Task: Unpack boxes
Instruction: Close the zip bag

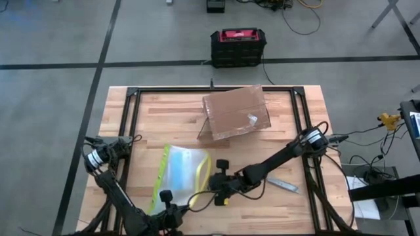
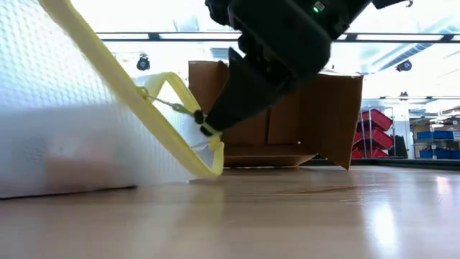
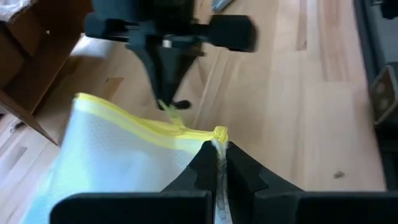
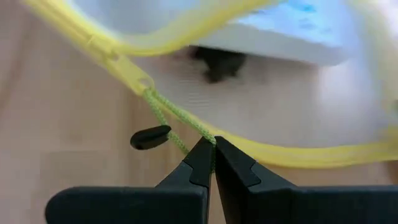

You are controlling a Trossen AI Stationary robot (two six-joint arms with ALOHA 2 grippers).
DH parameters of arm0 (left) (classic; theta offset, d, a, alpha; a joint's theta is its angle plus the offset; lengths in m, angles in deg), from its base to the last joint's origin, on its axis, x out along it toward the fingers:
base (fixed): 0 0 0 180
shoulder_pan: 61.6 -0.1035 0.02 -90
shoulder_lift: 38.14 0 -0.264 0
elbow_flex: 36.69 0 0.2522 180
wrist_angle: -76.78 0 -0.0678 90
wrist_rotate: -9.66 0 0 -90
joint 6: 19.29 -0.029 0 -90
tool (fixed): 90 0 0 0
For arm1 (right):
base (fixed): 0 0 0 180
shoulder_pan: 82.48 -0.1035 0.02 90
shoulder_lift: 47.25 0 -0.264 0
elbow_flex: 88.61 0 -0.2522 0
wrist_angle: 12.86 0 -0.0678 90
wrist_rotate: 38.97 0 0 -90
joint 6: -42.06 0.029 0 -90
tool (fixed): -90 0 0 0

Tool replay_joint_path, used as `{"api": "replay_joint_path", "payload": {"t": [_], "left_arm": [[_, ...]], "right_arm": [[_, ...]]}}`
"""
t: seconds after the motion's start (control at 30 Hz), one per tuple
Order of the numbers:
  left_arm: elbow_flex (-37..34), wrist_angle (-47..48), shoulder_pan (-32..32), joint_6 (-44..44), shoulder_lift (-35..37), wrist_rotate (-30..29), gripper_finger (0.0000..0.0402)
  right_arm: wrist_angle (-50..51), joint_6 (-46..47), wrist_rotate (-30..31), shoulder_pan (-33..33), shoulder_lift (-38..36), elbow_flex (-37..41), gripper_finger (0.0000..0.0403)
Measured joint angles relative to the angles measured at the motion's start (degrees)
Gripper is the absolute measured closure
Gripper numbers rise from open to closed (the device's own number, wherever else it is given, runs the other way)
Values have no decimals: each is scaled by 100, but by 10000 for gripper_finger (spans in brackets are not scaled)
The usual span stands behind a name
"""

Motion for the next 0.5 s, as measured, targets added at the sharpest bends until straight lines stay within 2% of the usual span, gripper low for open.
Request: {"api": "replay_joint_path", "payload": {"t": [0.17,0.27,0.5], "left_arm": [[271,333,216,151,21,-1,401],[320,585,350,605,26,56,401],[309,1294,569,1873,-15,567,401]], "right_arm": [[562,-401,84,280,-68,0,403],[890,-690,225,512,-97,0,403],[1373,-1281,122,1013,-127,-2,403]]}}
